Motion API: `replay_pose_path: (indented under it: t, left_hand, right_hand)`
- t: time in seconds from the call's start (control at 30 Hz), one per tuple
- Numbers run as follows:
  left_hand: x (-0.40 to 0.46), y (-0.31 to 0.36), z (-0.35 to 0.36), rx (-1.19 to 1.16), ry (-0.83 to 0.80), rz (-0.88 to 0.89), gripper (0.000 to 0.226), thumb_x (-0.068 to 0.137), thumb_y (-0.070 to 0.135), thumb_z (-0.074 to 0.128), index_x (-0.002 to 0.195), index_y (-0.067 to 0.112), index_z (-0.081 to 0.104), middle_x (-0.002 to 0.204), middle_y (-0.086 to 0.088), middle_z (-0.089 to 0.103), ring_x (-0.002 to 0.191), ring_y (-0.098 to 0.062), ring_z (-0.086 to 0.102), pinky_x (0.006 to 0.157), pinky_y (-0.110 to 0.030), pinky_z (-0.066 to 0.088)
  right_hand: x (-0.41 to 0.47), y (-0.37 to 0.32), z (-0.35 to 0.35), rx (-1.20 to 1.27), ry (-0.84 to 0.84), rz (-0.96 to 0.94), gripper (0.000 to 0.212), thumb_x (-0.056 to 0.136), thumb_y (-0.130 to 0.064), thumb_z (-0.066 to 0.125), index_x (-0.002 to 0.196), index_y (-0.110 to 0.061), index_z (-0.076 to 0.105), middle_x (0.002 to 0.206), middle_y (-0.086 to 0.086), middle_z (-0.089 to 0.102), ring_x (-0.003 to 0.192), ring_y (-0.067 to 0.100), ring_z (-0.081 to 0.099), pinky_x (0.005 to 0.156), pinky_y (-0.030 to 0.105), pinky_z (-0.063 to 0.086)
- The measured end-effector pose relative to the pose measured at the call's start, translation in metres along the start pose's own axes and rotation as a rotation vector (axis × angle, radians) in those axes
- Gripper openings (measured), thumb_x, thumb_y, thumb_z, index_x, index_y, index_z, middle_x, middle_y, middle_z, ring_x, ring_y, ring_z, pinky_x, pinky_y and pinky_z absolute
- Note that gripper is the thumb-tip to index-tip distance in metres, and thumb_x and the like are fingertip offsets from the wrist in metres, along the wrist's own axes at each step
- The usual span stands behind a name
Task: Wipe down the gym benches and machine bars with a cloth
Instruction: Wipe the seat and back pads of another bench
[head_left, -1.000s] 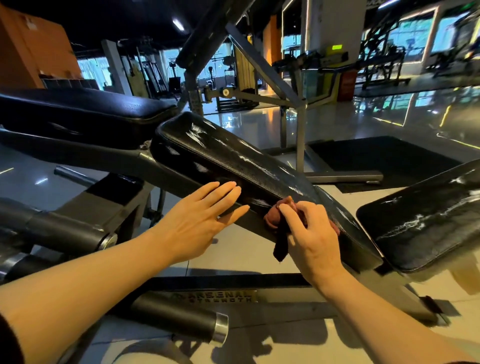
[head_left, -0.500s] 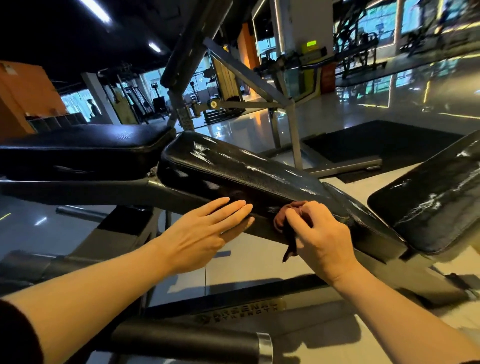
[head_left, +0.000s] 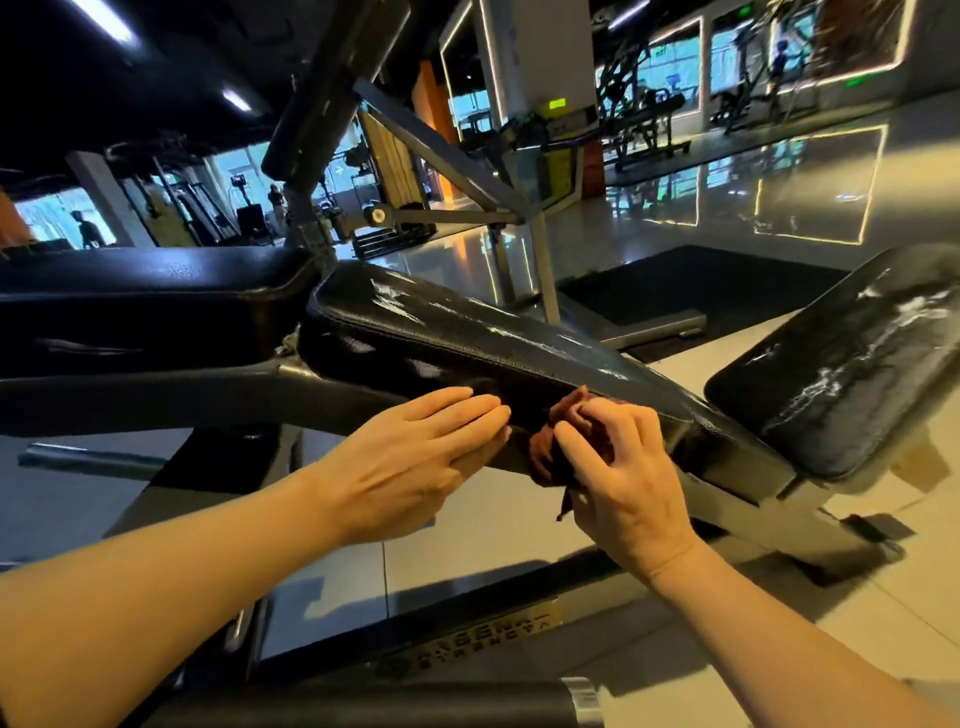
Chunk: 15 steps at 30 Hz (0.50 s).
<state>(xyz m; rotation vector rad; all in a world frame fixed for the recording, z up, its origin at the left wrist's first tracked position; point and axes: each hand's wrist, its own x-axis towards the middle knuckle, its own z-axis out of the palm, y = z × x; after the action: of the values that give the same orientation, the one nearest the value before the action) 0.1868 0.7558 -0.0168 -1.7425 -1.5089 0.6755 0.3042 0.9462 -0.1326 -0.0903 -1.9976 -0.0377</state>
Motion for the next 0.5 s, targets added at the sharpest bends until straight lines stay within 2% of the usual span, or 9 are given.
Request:
replay_pose_path:
  t: [0.17, 0.23, 0.3, 0.43, 0.5]
  left_hand:
    - [0.004, -0.001, -0.007, -0.074, 0.082, -0.013, 0.058, 0.065, 0.029, 0.081, 0.12, 0.013, 0.067, 0.129, -0.007, 0.061, 0.12, -0.025, 0.055, 0.103, -0.039, 0.042]
    - [0.006, 0.0, -0.01, -0.117, 0.089, -0.023, 0.051, 0.064, 0.031, 0.082, 0.111, 0.016, 0.072, 0.123, -0.006, 0.064, 0.116, -0.024, 0.057, 0.099, -0.039, 0.046]
    - [0.005, 0.002, -0.01, -0.151, 0.086, -0.016, 0.044, 0.065, 0.031, 0.081, 0.106, 0.018, 0.074, 0.12, -0.006, 0.065, 0.115, -0.024, 0.058, 0.098, -0.04, 0.047]
    - [0.006, 0.001, -0.008, -0.149, 0.092, -0.04, 0.053, 0.063, 0.035, 0.082, 0.111, 0.016, 0.072, 0.121, -0.007, 0.064, 0.115, -0.025, 0.058, 0.098, -0.04, 0.047]
    - [0.008, 0.005, -0.005, -0.113, 0.074, -0.069, 0.057, 0.066, 0.036, 0.079, 0.117, 0.011, 0.068, 0.125, -0.009, 0.062, 0.119, -0.026, 0.055, 0.102, -0.042, 0.043]
  right_hand:
    - [-0.002, -0.023, -0.007, 0.012, 0.007, 0.225, 0.071, 0.061, -0.007, 0.089, 0.119, -0.011, 0.049, 0.122, 0.017, 0.048, 0.11, 0.032, 0.047, 0.082, 0.037, 0.052]
    - [0.012, -0.039, -0.009, 0.022, -0.013, 0.194, 0.07, 0.061, -0.008, 0.09, 0.12, -0.011, 0.052, 0.121, 0.016, 0.048, 0.11, 0.03, 0.047, 0.083, 0.034, 0.053]
    - [0.03, -0.044, -0.013, 0.006, -0.057, 0.129, 0.062, 0.064, -0.012, 0.089, 0.118, -0.009, 0.058, 0.118, 0.017, 0.054, 0.106, 0.03, 0.051, 0.076, 0.033, 0.055]
    - [0.029, -0.016, -0.028, -0.116, -0.234, -0.07, 0.043, 0.069, -0.018, 0.08, 0.107, -0.01, 0.062, 0.113, 0.015, 0.057, 0.092, 0.028, 0.055, 0.06, 0.031, 0.055]
    - [0.004, 0.008, -0.033, -0.088, -0.235, 0.038, 0.038, 0.066, -0.01, 0.079, 0.1, -0.014, 0.062, 0.109, 0.011, 0.056, 0.091, 0.026, 0.055, 0.06, 0.03, 0.052]
